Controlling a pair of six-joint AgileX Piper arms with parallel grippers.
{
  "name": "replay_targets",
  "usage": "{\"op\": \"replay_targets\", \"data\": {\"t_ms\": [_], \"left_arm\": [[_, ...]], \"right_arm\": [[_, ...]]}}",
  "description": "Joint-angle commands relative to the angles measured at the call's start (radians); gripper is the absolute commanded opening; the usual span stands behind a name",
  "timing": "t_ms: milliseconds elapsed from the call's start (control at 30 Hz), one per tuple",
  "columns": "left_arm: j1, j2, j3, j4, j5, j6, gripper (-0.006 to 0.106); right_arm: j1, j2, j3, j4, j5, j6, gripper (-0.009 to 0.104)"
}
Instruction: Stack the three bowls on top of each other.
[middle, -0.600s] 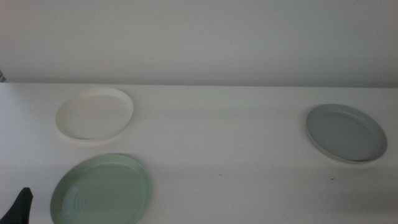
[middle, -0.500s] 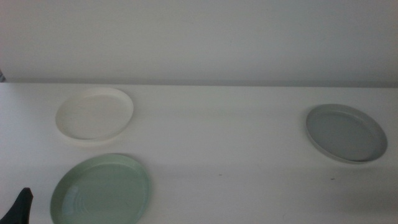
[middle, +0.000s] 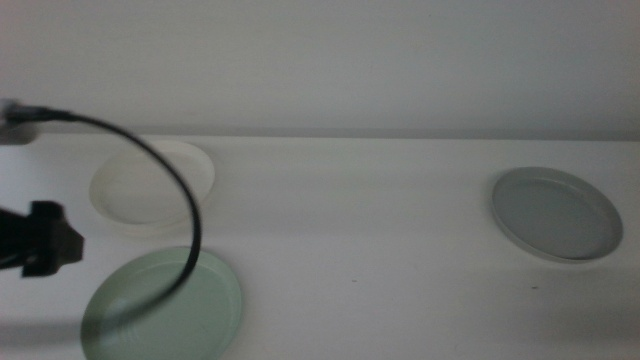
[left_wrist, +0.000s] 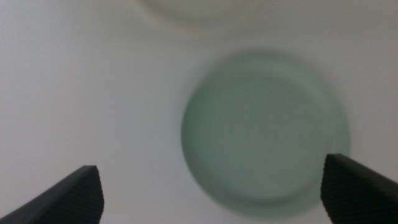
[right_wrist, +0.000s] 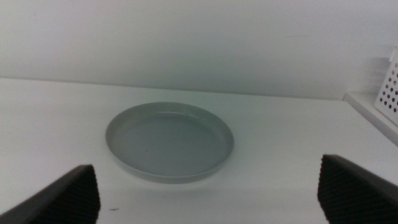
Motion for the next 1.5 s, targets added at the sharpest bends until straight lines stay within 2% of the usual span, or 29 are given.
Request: {"op": "replay_targets", "data": {"t_ms": [0,100,267,433,700,800,1133,1233,1400,1467], "left_arm": [[0.0,0.145,-0.08,-0.004,0.111,0.015,0.094],[0.0,0.311,-0.123,-0.007,0.094,0.117,0.094],[0.0,0.485,-0.121,-0.001,-0.034,0.134,0.094],[0.008,0.588,-0.117,0.061,-0.126,0.116,0.094],[0.023,0.733,-0.113,0.046,-0.124,0.184,0.094],[0.023,0.772,-0.113,0.029,-0.134,0.186,0.091],[0.023,0.875,-0.113,-0.039,-0.131,0.267,0.06],[0.023,0.903,-0.113,-0.065,-0.104,0.277,0.043],[0.023,0.882,-0.113,-0.114,-0.053,0.29,-0.002],[0.021,0.84,-0.113,-0.105,-0.024,0.25,-0.002]], "right_arm": [[0.002,-0.039,0.045,-0.007,-0.013,-0.002,0.093],[0.002,-0.039,0.045,-0.007,-0.013,-0.002,0.093],[0.002,-0.039,0.045,-0.007,-0.013,-0.002,0.093],[0.002,-0.039,0.045,-0.007,-0.013,-0.002,0.093],[0.002,-0.039,0.045,-0.007,-0.013,-0.002,0.093],[0.002,-0.039,0.045,-0.007,-0.013,-0.002,0.093],[0.002,-0.039,0.045,-0.007,-0.013,-0.002,0.093],[0.002,-0.039,0.045,-0.007,-0.013,-0.002,0.093],[0.002,-0.039,0.045,-0.007,-0.013,-0.002,0.093],[0.002,-0.039,0.045,-0.007,-0.013,-0.002,0.093]]}}
